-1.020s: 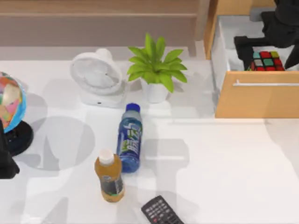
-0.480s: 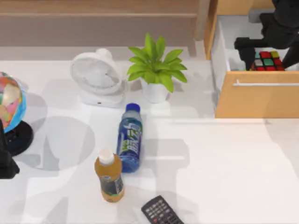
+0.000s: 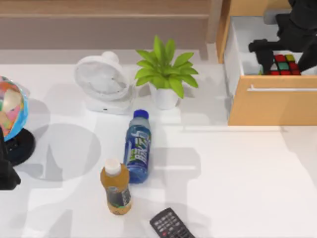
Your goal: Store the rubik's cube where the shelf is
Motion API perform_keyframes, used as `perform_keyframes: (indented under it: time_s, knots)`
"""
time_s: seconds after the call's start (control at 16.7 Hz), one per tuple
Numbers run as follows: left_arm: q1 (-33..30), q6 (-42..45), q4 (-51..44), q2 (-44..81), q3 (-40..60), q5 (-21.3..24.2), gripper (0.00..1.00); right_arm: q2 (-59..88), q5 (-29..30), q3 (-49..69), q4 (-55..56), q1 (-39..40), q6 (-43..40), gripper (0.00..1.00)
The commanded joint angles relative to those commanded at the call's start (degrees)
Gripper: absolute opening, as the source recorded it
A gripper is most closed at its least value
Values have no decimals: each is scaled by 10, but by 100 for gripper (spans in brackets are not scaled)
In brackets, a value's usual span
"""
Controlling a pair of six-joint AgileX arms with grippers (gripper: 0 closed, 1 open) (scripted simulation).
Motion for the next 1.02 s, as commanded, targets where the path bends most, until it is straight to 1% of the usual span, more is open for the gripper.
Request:
perform_keyframes:
  time_s: [0.06, 0.12, 0.66, 1.02]
  knots:
    - [0, 0, 0, 0, 0, 0, 100, 0, 0, 0, 0, 0, 0, 2]
    - [0, 0, 0, 0, 0, 0, 100, 0, 0, 0, 0, 0, 0, 0]
    - [0, 0, 0, 0, 0, 0, 100, -1, 0, 0, -1, 2, 1, 0]
    - [0, 0, 0, 0, 0, 0, 100, -16, 7, 13, -51, 2, -11, 0]
